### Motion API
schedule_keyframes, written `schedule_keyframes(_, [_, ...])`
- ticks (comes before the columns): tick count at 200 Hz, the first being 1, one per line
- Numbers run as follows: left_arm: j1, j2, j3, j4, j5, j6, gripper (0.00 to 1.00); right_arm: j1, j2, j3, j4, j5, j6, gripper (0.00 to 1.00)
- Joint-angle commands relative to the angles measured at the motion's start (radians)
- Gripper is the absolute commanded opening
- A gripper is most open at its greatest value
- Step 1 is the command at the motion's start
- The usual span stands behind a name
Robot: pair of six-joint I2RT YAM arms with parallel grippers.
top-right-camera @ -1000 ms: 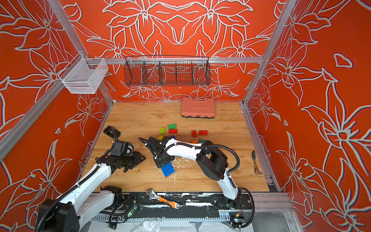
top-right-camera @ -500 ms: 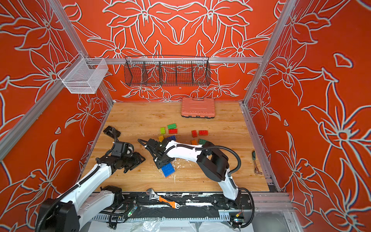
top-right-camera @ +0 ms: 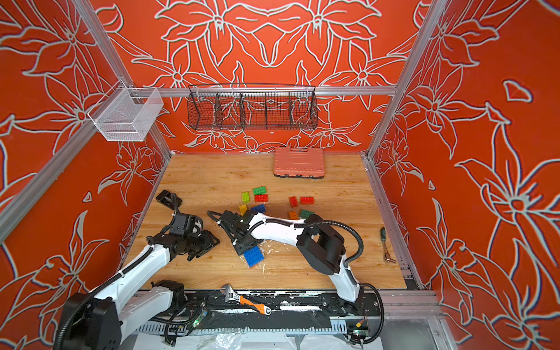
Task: Assemble a rectangle with lego
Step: Assemble the lego brick with the lego brick.
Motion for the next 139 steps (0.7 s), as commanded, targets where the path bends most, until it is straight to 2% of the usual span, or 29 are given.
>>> schedule_keyframes(1, [0.005,-0.002,0.025,-0.027,0.016,0.014,0.49,0.013,0.093,-0.041,-0.094,-0.001,0.001,0.50])
schedule_keyframes(37, [0.006,-0.019,0.037,-0.036,0.014,0.009,0.50,0.013,0.058,0.012,-0.136,0.060,-0.017,0.70])
schedule_keyframes(60, [0.005,-0.015,0.054,-0.057,0.009,0.013,0.50,0.013,0.037,0.047,-0.146,0.075,-0.026,0.77])
schedule_keyframes(116, [0.005,-0.009,0.089,-0.115,0.015,-0.003,0.48,0.012,-0.029,0.106,-0.131,0.102,-0.051,0.85])
schedule_keyframes(127, [0.004,0.001,0.098,-0.132,0.026,-0.001,0.45,0.003,-0.064,0.098,-0.103,0.075,-0.055,0.85])
schedule_keyframes(139, [-0.002,0.015,0.102,-0.145,0.043,-0.001,0.37,-0.014,-0.113,0.080,-0.066,0.036,-0.058,0.85])
